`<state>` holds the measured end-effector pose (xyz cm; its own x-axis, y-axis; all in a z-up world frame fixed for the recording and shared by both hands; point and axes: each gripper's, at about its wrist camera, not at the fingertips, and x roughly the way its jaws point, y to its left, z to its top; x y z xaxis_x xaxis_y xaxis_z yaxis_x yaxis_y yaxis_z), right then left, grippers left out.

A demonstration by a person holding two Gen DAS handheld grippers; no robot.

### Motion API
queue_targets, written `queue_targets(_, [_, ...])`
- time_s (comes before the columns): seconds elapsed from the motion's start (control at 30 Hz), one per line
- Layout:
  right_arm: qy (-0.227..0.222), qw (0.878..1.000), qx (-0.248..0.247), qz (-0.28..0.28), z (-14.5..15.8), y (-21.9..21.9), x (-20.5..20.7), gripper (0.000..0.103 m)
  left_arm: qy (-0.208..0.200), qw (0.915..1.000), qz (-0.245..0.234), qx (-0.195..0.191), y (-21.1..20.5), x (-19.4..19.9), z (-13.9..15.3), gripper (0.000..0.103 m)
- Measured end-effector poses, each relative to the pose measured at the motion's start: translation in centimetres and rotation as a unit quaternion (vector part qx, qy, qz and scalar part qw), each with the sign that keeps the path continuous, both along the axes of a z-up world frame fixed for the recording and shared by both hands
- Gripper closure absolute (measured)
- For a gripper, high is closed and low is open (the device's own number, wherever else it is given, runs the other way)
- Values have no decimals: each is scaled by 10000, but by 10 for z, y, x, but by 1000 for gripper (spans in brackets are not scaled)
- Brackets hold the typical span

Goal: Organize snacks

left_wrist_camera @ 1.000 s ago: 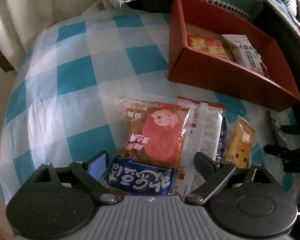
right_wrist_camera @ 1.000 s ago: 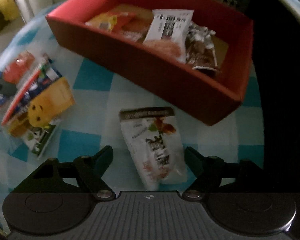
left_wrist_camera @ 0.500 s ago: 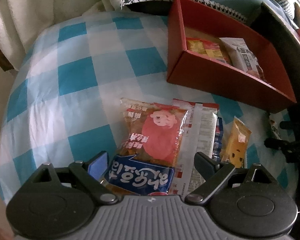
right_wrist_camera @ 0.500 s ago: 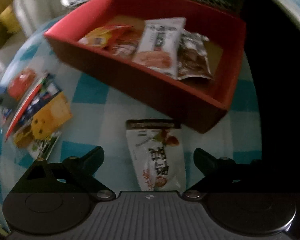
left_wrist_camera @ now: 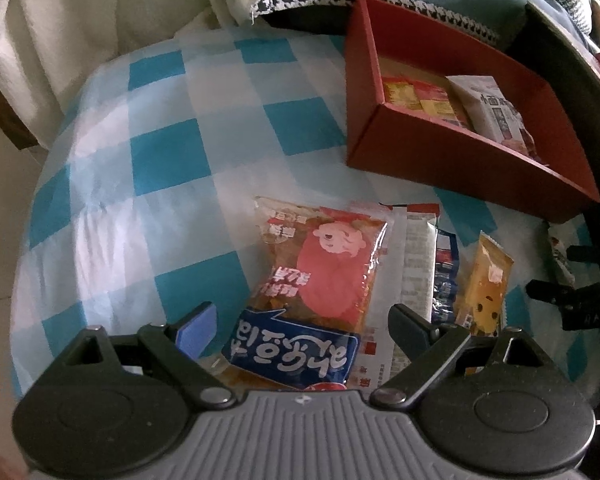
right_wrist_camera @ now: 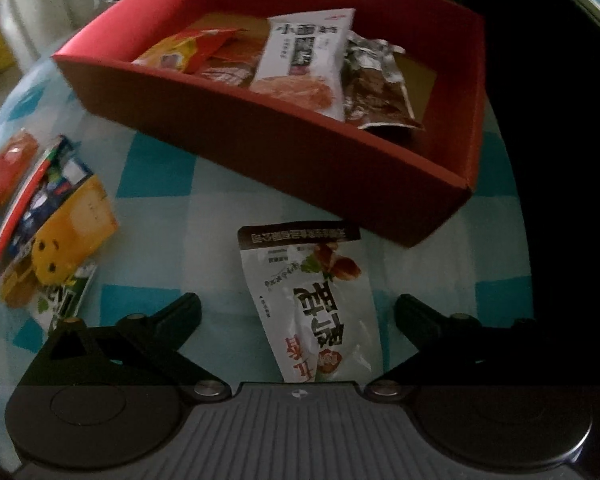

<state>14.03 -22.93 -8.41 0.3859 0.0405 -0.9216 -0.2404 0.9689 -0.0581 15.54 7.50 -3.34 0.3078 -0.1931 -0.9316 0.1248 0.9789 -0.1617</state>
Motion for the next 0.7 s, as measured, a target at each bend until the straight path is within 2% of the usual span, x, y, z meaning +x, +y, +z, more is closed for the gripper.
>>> queue_targets(0.03, [-33, 10000, 14, 35, 2, 3, -3, 7, -9, 10000, -2, 36, 0, 0, 0, 15])
queue_targets(0.1, [-94, 9999, 100, 29, 8, 7, -9, 32, -37, 9998, -9, 171, -1, 0, 0, 15])
queue_targets(0.17, [-133, 9999, 58, 34, 12, 11, -16, 42, -49, 9997, -54, 231, -4, -1, -2, 15])
queue_targets(0.23, [-157, 9999, -7, 55, 10, 15, -21, 42, 1, 9996, -131, 259, -8, -2, -5, 15])
queue_targets(0.3, [-184, 9997, -50, 134, 15, 14, -25, 43, -117, 9988, -286, 389, -15, -5, -4, 15])
queue_targets(0.4, [-179, 9998, 0, 131, 17, 13, -25, 43, -478, 9941, -494, 837, -26, -7, -3, 13])
queue_targets(0.47, [-168, 9998, 34, 114, 18, 12, -23, 43, -582, 9917, -525, 1017, -28, -6, -3, 16])
queue_targets(0.5, [-167, 9998, 66, 94, 20, 12, -25, 43, -559, 9917, -534, 1023, -27, -5, -4, 22])
queue_targets(0.53, [-166, 9998, 102, 90, 20, 12, -24, 43, -541, 9926, -523, 952, -27, -5, -3, 39])
queue_targets(0.6, [-171, 9997, 161, 101, 21, 12, -22, 43, -460, 9957, -455, 660, -24, -6, 0, 55])
queue_targets(0.7, [-215, 9993, 249, 175, 24, 16, -21, 44, -482, 9954, -421, 707, -26, -8, 3, 59])
